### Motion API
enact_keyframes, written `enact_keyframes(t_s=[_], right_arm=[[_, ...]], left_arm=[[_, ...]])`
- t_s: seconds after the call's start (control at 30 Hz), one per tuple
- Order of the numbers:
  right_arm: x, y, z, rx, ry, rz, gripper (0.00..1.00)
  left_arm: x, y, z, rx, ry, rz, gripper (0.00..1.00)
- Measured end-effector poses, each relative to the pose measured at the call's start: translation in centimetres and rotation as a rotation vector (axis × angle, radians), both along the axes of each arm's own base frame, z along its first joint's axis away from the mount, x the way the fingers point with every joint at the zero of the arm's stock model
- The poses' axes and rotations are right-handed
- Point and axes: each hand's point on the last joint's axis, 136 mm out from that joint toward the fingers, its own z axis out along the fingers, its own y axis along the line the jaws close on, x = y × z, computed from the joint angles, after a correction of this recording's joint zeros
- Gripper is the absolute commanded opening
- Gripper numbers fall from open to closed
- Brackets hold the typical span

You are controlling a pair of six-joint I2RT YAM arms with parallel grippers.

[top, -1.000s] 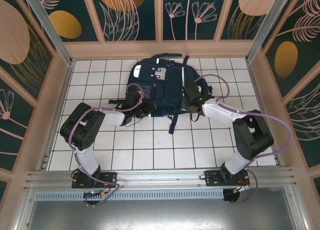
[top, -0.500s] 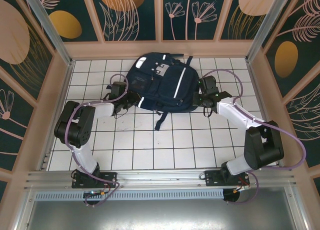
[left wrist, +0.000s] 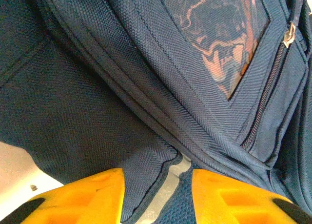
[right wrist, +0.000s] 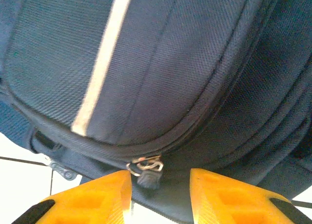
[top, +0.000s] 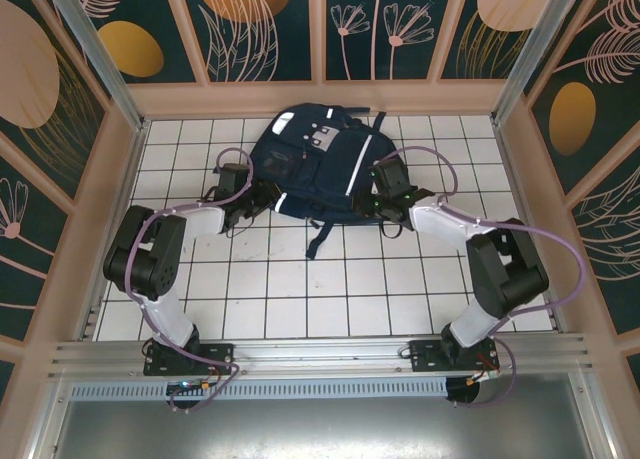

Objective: Pack the student bag

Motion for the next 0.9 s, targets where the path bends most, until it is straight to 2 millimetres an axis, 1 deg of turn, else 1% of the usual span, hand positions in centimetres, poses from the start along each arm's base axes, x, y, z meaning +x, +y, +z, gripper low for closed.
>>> enact_keyframes(t_s=[0.13, 0.2, 0.23, 0.27, 0.3, 0.4, 0.47, 0.5, 0.53, 0.63, 0.7, 0.77, 0.9], right_arm=[[0.6, 0.5, -0.6, 0.016, -0.004, 0.004, 0.39], [0.7, 0.7, -1.2, 0.021, 0.002, 0.001, 0.39], [0.8, 0.8, -1.4, 0.022, 0.004, 0.002, 0.33], [0.9, 1.0, -1.7, 0.023, 0.002, 0.005, 0.25], [1.1, 1.1, -1.8, 0.024, 0.0, 0.007, 0.19], [1.1, 1.3, -2.6, 0.018, 0.008, -0.002, 0.13], [1.2, 1.2, -2.8, 0.008, 0.008, -0.006, 0.03], [1.1, 1.2, -2.9, 0.004, 0.007, -0.006, 0.0], [1.1, 1.2, -2.9, 0.005, 0.009, -0.011, 0.0], [1.1, 1.2, -2.6, -0.018, 0.009, -0.008, 0.0], [1.0, 1.0, -2.2, -0.049, 0.004, 0.002, 0.0], [1.0, 0.6, -1.4, -0.085, -0.008, 0.015, 0.0], [1.2, -0.2, 0.9, -0.154, -0.053, 0.047, 0.0]], left_arm=[[0.0, -0.1, 0.4, -0.01, -0.01, -0.005, 0.45], [0.0, -0.3, 0.5, -0.022, -0.012, -0.007, 0.45], [0.0, -0.3, 0.6, -0.026, -0.014, -0.008, 0.45], [0.0, -0.4, 0.7, -0.031, -0.016, -0.008, 0.45], [0.0, -0.4, 0.7, -0.033, -0.016, -0.007, 0.45], [0.1, -0.4, 0.7, -0.036, -0.016, -0.005, 0.45], [0.1, -0.4, 0.6, -0.034, -0.015, -0.003, 0.45], [0.1, -0.4, 0.6, -0.033, -0.014, -0.003, 0.45], [0.2, -0.4, 0.5, -0.031, -0.012, -0.001, 0.45], [0.9, -0.3, 0.0, -0.021, -0.007, 0.01, 0.45], [1.8, 0.1, 0.0, -0.012, -0.012, 0.029, 0.45], [2.7, 0.7, -0.1, -0.008, -0.015, 0.05, 0.46], [4.5, 1.9, 0.1, -0.004, -0.022, 0.086, 0.45]])
